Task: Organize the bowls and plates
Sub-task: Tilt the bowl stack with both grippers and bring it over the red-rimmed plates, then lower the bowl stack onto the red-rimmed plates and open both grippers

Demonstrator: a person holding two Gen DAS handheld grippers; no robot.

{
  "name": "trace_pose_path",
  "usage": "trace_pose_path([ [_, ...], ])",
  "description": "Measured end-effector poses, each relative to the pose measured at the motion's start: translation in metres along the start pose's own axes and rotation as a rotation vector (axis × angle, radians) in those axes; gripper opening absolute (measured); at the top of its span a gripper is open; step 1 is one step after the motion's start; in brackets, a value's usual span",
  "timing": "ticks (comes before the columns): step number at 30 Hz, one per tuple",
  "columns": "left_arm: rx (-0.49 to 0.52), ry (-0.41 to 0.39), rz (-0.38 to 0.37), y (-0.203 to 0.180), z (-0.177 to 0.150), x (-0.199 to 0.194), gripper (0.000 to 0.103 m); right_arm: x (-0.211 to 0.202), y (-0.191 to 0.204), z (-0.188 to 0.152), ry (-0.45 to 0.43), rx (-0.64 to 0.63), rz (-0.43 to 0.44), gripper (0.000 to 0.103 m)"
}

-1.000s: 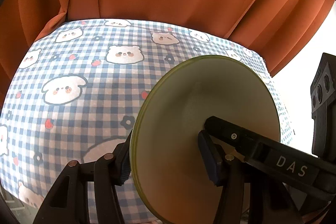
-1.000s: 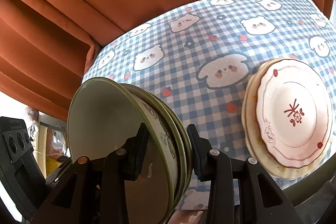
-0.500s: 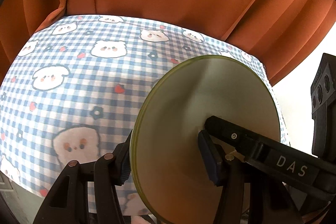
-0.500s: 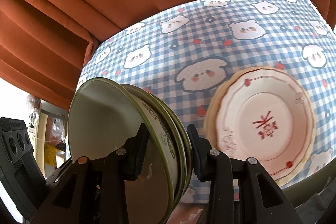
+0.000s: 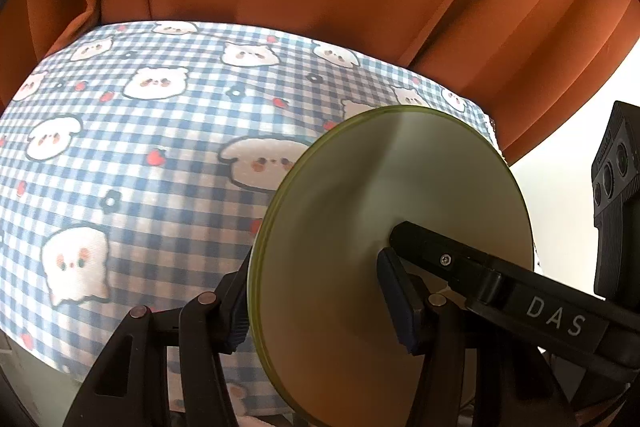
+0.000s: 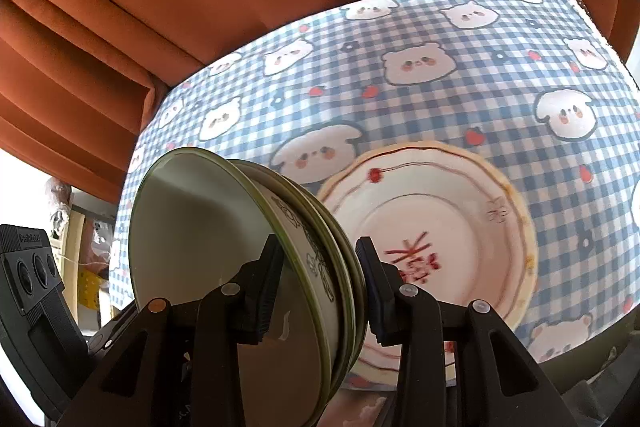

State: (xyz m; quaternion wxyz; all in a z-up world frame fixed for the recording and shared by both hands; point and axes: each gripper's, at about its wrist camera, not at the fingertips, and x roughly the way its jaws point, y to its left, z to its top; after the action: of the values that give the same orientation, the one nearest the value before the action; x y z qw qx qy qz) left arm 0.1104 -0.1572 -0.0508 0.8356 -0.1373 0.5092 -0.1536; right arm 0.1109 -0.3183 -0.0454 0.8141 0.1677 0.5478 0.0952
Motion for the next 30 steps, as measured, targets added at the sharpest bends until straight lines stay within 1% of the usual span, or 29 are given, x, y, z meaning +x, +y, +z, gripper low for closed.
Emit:
trace_pose_path([
  [5,-0.015,0.015,-0.013,-0.017,-0.002,0.019,0.056,0.0,-0.023,0.005,0.013,-0.005,-0.018,0.04],
  [13,-0.04,0.06,-0.031,-0.033,-0.007,0.047,0.056,0.006,-0.055,0.01,0.057,0.0,-0.054,0.04],
  [21,-0.069,0.113,-0.023,-0.03,-0.005,0.065,0.056,0.023,-0.067,0.017,0.113,0.011,-0.066,0.04],
  [30,-0.055,0.128,-0.009,-0.033,0.008,0.079,0.056,0.03,-0.074,0.031,0.122,0.015,-0.061,0.04],
])
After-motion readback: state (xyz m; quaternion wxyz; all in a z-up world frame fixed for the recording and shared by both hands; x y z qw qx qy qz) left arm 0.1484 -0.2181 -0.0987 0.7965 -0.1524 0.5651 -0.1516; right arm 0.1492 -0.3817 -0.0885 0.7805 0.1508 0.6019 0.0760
